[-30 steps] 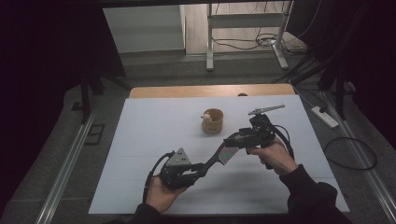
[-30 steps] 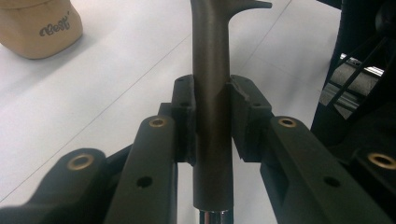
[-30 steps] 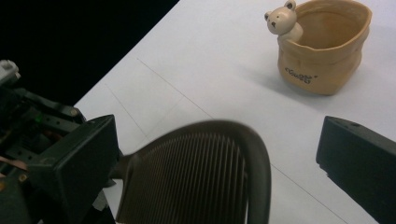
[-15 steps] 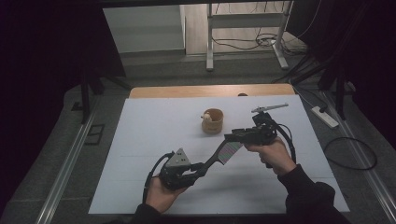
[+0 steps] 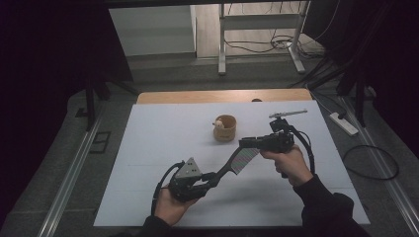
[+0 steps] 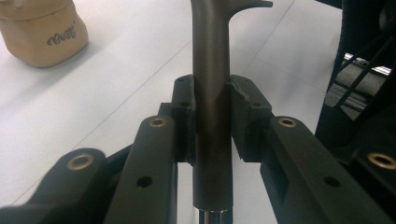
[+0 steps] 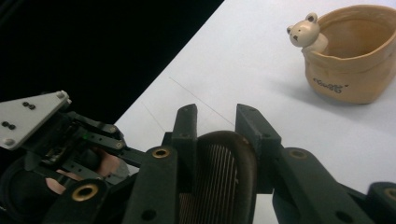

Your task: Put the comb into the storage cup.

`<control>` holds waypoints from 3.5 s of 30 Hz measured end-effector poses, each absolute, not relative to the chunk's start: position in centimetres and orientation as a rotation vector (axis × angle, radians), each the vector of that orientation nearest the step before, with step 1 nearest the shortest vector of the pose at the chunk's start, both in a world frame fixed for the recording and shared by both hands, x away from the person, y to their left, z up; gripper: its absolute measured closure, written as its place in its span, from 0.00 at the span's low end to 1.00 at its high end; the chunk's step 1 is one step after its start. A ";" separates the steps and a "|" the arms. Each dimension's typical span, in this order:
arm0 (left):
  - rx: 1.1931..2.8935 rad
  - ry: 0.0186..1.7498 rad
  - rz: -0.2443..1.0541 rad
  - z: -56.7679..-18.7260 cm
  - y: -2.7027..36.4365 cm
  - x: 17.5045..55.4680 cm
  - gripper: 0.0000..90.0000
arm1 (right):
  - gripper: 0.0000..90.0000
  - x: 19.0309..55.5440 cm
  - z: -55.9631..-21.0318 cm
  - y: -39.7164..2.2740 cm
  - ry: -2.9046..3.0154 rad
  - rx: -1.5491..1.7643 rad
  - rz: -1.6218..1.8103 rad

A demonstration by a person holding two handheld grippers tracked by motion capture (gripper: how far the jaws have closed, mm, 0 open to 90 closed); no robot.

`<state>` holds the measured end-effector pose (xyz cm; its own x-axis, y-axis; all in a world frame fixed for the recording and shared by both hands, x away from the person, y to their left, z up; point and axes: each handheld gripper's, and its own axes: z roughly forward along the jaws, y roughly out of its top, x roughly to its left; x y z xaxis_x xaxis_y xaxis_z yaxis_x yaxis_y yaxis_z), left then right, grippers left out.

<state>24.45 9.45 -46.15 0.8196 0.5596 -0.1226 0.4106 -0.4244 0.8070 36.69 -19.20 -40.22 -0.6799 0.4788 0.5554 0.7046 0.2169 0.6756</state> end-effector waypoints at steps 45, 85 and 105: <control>2.138 0.753 0.182 -47.7 8.7 25.1 0.50 | 0.94 36.9 -40.5 -20.0 -2.040 -1.164 -1.428; 2.033 0.950 0.131 -47.1 14.7 24.3 0.01 | 0.93 36.5 -39.3 -21.6 -2.193 -1.163 -1.538; 1.982 1.009 0.192 -47.0 17.6 22.7 0.02 | 0.93 36.4 -38.7 -22.2 -2.234 -1.187 -1.573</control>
